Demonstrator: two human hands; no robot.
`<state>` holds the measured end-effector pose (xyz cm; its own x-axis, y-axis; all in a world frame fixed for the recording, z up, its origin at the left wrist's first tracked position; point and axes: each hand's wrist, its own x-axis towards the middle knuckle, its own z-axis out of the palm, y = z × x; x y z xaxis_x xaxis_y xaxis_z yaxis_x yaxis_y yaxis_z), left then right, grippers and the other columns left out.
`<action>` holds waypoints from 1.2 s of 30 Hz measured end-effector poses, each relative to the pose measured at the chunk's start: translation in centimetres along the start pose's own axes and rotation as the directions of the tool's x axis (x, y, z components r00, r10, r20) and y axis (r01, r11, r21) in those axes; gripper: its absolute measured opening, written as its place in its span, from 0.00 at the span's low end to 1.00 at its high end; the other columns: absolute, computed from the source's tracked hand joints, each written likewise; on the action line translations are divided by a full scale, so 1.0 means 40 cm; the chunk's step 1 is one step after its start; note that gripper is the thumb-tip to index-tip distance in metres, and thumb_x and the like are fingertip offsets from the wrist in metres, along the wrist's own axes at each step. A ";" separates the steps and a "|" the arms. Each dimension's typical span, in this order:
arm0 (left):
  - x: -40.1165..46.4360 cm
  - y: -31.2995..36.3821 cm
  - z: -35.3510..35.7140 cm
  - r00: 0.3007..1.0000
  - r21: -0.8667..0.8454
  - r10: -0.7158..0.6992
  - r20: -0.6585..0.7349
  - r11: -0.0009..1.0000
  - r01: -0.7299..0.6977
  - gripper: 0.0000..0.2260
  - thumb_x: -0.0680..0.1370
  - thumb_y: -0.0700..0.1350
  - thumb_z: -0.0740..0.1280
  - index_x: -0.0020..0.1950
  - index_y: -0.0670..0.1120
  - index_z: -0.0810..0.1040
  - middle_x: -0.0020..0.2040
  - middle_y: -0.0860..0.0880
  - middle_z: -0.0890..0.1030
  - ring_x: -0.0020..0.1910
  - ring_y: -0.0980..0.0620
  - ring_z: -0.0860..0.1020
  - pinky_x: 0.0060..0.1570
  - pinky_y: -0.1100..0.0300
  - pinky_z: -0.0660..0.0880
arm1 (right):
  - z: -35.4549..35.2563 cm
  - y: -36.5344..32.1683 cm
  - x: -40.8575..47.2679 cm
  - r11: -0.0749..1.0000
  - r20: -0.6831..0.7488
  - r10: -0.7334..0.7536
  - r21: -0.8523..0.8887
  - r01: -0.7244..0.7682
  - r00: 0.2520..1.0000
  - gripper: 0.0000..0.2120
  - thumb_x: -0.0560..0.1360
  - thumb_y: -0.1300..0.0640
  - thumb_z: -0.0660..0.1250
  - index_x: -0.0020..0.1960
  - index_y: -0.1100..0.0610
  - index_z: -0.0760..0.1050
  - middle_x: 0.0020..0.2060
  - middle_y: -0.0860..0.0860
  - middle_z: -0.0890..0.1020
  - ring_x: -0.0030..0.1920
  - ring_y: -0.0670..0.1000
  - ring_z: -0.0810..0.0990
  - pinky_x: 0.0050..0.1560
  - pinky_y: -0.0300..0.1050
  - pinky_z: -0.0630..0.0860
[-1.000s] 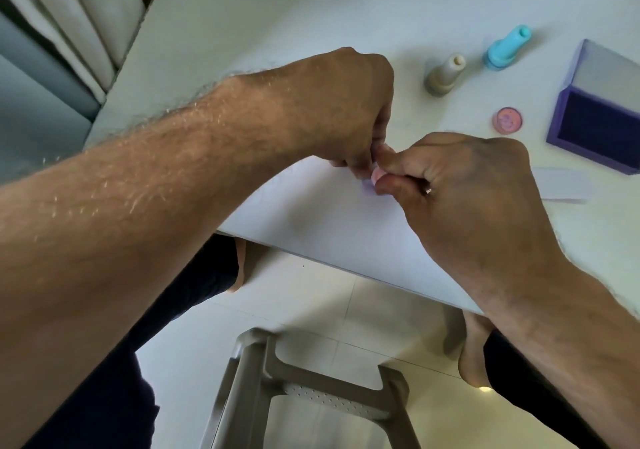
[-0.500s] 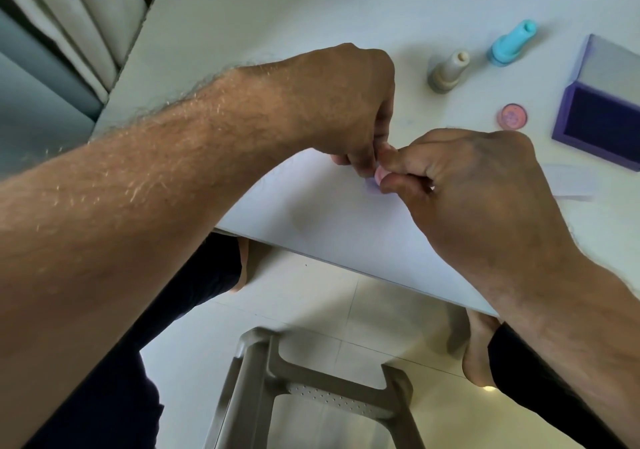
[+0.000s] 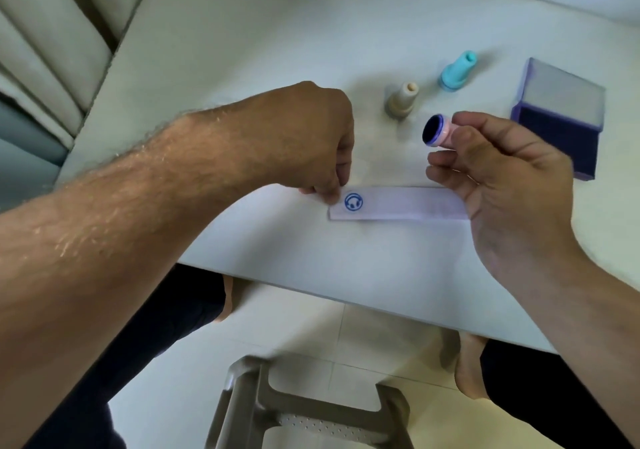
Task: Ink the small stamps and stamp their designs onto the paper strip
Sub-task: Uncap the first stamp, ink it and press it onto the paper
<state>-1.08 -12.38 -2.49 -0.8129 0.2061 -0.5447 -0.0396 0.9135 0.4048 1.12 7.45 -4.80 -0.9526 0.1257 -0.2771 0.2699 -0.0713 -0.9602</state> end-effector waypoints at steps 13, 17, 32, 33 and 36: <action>-0.013 0.085 -0.057 0.999 0.107 -0.035 -0.022 0.994 0.037 0.07 0.65 0.47 0.79 0.38 0.49 0.84 0.29 0.53 0.84 0.28 0.63 0.81 0.28 0.66 0.67 | -0.052 -0.017 0.011 0.988 -0.124 -0.007 0.151 0.026 0.992 0.06 0.77 0.62 0.66 0.53 0.61 0.79 0.44 0.63 0.83 0.38 0.57 0.81 0.37 0.46 0.79; -0.018 0.135 -0.074 0.985 0.055 0.024 -0.173 0.998 -0.015 0.07 0.66 0.49 0.79 0.39 0.50 0.84 0.31 0.53 0.85 0.32 0.60 0.83 0.35 0.66 0.75 | -0.079 -0.025 0.019 0.989 -0.144 -0.040 0.135 0.059 0.989 0.07 0.74 0.66 0.68 0.52 0.63 0.80 0.41 0.60 0.82 0.33 0.54 0.78 0.37 0.45 0.76; 0.097 0.257 0.020 0.929 0.108 0.176 -0.325 0.983 -0.149 0.17 0.75 0.51 0.72 0.63 0.52 0.78 0.59 0.48 0.80 0.56 0.46 0.79 0.56 0.53 0.76 | -0.146 0.019 0.016 0.979 -0.017 -0.001 0.201 0.005 1.000 0.09 0.74 0.71 0.64 0.43 0.60 0.78 0.31 0.53 0.79 0.29 0.52 0.74 0.32 0.43 0.74; 0.102 0.259 0.026 0.930 0.124 0.186 -0.317 0.980 -0.153 0.18 0.75 0.51 0.71 0.64 0.52 0.78 0.60 0.48 0.80 0.57 0.46 0.78 0.56 0.55 0.76 | -0.148 0.020 0.018 0.977 -0.014 0.010 0.212 -0.007 1.000 0.09 0.74 0.71 0.64 0.45 0.60 0.79 0.31 0.53 0.79 0.30 0.52 0.75 0.33 0.42 0.75; 0.110 0.257 0.051 0.926 0.174 0.224 -0.304 0.969 -0.178 0.16 0.76 0.49 0.70 0.63 0.49 0.78 0.58 0.48 0.80 0.55 0.47 0.78 0.49 0.59 0.71 | -0.154 0.021 0.025 0.965 -0.003 0.054 0.256 -0.052 0.999 0.09 0.75 0.70 0.63 0.50 0.63 0.80 0.34 0.54 0.82 0.32 0.51 0.77 0.36 0.42 0.77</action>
<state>-3.88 -1.38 -2.20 -0.9381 0.2893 -0.1905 0.2071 0.9093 0.3609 1.28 13.61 -6.09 -0.9362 0.1244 -0.3288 0.2738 -0.3287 -0.9039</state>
